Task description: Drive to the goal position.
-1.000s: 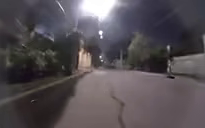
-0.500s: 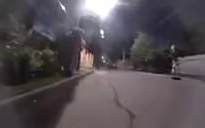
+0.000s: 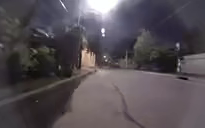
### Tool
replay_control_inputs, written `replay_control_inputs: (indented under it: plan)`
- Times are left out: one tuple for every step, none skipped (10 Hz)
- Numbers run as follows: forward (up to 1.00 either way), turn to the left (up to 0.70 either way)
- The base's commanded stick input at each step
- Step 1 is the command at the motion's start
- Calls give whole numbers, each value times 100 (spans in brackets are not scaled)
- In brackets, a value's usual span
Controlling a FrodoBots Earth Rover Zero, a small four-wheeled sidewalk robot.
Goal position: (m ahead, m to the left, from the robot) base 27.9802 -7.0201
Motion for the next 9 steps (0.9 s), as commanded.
replay_control_inputs:
  plan:
    - [70,0]
    - [70,-4]
    - [70,-15]
    - [70,-35]
    - [70,-35]
    - [70,-29]
    - [70,-2]
    - [70,0]
    - [70,0]
